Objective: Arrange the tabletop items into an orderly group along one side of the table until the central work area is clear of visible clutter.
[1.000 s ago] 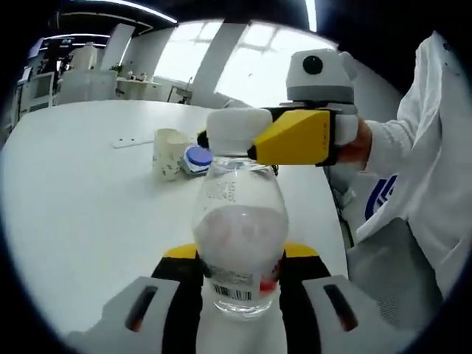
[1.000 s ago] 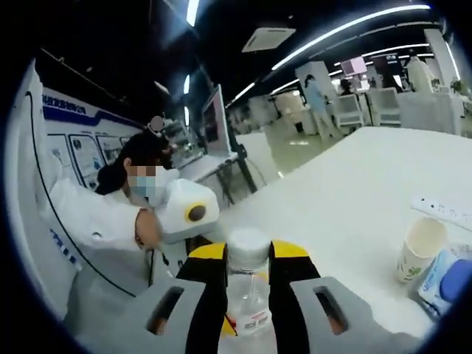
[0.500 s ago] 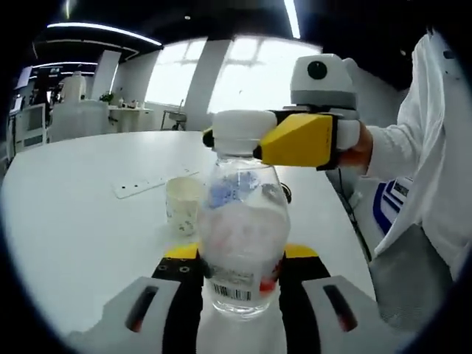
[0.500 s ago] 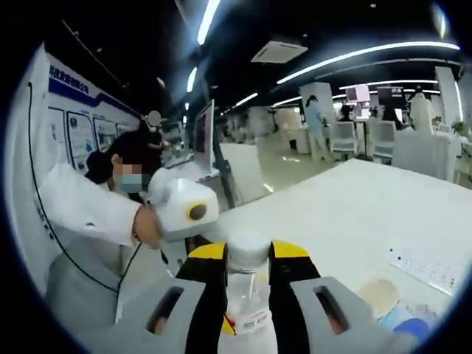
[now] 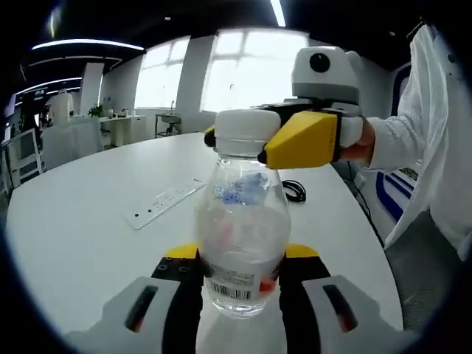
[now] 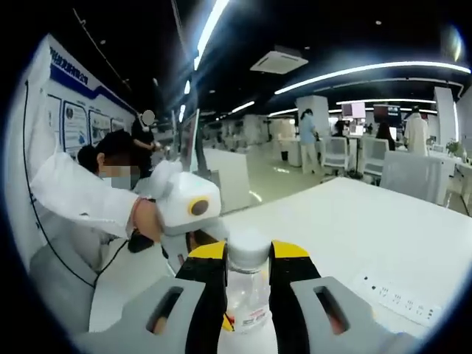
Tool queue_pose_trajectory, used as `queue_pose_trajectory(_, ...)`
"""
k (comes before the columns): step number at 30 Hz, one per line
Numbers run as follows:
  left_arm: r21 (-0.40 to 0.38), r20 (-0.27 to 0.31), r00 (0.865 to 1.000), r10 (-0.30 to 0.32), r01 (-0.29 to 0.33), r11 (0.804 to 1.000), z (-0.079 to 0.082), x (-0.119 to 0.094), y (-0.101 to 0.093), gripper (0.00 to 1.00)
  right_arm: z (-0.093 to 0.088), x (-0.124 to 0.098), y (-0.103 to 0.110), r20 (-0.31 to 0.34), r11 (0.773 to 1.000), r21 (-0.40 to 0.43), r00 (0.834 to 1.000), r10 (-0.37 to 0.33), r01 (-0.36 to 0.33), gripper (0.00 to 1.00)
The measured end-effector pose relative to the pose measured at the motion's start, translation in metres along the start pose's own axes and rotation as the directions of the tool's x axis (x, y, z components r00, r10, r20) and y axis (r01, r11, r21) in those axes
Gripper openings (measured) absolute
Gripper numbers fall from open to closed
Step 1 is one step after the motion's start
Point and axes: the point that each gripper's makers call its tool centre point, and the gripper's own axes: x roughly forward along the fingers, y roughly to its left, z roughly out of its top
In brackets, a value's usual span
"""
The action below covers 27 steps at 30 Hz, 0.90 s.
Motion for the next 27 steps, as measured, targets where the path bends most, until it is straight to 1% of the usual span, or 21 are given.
queue_pose_trajectory(5,0.022,0.013,1.000,-0.002,0.001,1.000,0.003,0.007,0.011,0.39,0.000,0.002,-0.009,0.005,0.998,-0.058,1.000,-0.013,0.014,0.18)
queue_pose_trajectory(9,0.022,0.026,1.000,-0.002,0.001,1.000,0.003,0.014,0.019,0.39,-0.004,0.004,-0.017,0.003,0.996,-0.088,1.000,-0.025,0.026,0.18)
queue_pose_trajectory(20,0.040,0.043,0.999,0.004,-0.006,0.999,-0.002,0.026,0.038,0.39,-0.015,0.011,-0.036,0.004,0.988,-0.144,0.998,-0.057,0.057,0.19)
queue_pose_trajectory(24,0.045,0.047,0.999,0.001,-0.003,0.999,-0.005,0.029,0.043,0.40,-0.019,0.015,-0.037,-0.010,0.981,-0.186,0.998,-0.064,0.061,0.19)
queue_pose_trajectory(27,0.047,0.048,0.999,0.001,-0.003,0.999,-0.008,0.032,0.048,0.40,-0.022,0.017,-0.039,-0.016,0.978,-0.198,0.997,-0.070,0.065,0.19)
